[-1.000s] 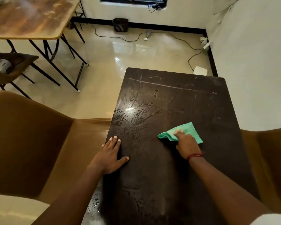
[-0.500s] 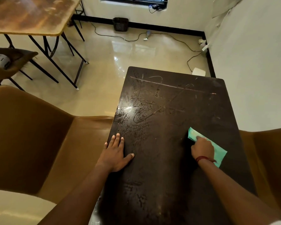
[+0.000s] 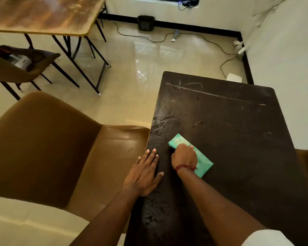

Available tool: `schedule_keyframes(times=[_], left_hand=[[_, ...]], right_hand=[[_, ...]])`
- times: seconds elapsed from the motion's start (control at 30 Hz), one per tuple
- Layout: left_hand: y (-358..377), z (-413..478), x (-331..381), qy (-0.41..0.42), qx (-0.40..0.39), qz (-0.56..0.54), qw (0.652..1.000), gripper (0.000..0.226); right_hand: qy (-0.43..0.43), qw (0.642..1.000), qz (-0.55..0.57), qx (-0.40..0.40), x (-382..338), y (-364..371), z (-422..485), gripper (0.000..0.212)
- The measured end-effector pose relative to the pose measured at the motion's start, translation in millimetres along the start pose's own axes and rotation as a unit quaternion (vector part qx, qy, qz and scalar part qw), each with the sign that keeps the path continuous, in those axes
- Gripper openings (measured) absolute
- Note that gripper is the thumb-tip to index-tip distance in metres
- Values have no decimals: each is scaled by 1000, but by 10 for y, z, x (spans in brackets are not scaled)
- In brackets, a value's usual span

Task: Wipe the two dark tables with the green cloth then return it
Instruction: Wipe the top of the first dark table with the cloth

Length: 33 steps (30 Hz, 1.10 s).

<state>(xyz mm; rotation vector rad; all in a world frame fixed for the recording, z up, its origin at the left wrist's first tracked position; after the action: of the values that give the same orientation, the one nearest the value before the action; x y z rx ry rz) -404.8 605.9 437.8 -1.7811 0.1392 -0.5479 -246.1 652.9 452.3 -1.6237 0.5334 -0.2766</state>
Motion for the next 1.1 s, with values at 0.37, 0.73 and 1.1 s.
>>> schedule_keyframes(times=[0.37, 0.73, 1.1], left_hand=[[-9, -227, -448, -53, 30, -40, 997, 70], [-88, -489, -461, -46, 43, -39, 997, 68], [-11, -1016, -156, -42, 19, -56, 997, 84]], right_hand=[[-144, 989, -16, -8, -886, 118, -29, 36], [-391, 906, -122, -105, -581, 149, -608, 59], [-257, 962, -30, -87, 569, 63, -1165, 61]])
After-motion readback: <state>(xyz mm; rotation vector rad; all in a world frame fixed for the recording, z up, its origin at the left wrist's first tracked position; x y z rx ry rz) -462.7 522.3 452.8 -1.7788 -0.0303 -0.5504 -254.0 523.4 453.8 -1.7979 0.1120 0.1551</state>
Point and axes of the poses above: each hand's wrist, its own z-axis towards the middle knuckle, its own y-axis out of the palm, x = y × z, the point moved 5 cm from there along z, towards the middle knuckle, and after that the axes turned 9 degrees about x, right-handed, at the moved point
